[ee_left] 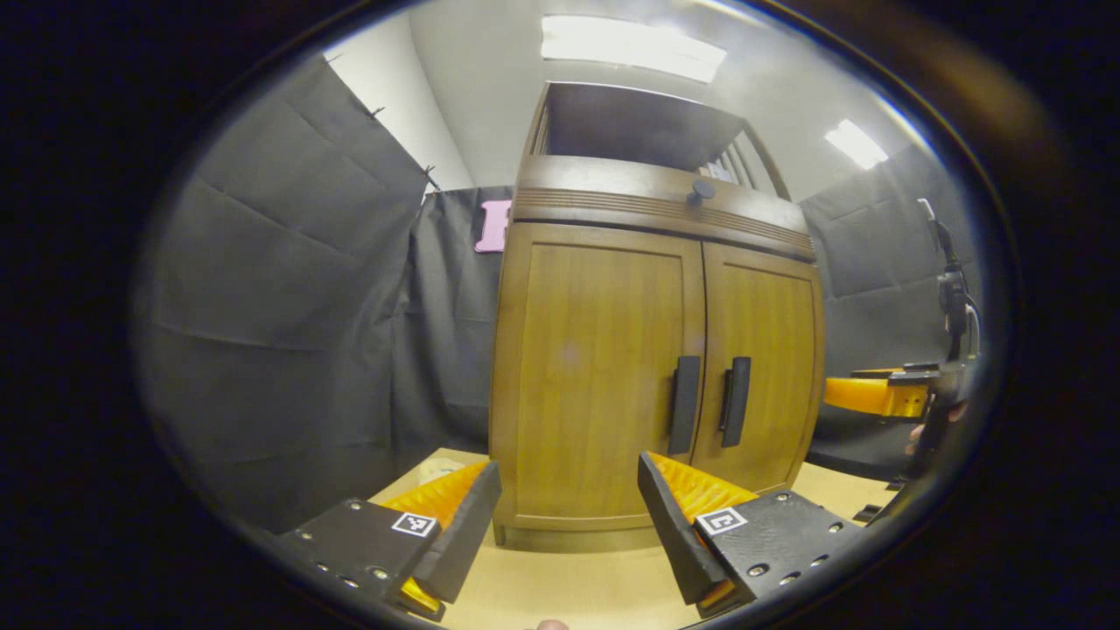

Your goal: Open the right door of the double-door shoe cabinet with the right hand, and open the left door with the left hand.

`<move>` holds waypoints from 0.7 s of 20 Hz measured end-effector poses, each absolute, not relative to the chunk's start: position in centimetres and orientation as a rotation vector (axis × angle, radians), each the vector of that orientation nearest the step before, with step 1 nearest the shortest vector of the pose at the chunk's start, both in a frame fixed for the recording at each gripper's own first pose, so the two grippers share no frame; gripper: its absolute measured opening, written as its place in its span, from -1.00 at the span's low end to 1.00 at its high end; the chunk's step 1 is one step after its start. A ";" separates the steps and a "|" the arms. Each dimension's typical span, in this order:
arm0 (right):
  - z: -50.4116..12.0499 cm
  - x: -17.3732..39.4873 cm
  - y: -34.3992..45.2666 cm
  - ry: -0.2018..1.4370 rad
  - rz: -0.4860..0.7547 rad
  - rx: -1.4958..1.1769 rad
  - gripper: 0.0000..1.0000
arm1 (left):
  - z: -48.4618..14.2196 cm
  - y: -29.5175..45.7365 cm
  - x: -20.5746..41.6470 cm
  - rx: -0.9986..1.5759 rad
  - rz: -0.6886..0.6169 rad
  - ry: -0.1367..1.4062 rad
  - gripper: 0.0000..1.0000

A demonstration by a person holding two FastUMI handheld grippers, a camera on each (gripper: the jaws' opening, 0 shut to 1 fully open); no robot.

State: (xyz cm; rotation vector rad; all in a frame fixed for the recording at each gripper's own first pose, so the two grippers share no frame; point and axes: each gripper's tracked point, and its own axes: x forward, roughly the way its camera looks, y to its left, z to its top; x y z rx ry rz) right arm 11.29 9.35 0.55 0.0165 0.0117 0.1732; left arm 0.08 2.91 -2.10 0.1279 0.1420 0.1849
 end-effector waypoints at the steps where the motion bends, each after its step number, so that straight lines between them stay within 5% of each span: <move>1: 0.5 12.2 9.9 0.017 0.177 0.013 0.90 | -2.1 2.9 0.1 0.133 0.189 0.141 0.82; 9: -0.2 19.9 12.9 0.072 0.192 0.022 0.90 | -2.3 3.1 0.2 0.141 0.188 0.141 0.94; 13: -0.9 22.5 12.4 0.084 0.138 0.035 0.90 | -2.4 3.0 0.2 0.139 0.172 0.155 0.70; 14: -0.9 23.2 12.2 0.084 0.123 0.032 0.91 | -2.5 3.0 0.3 0.134 0.170 0.162 0.94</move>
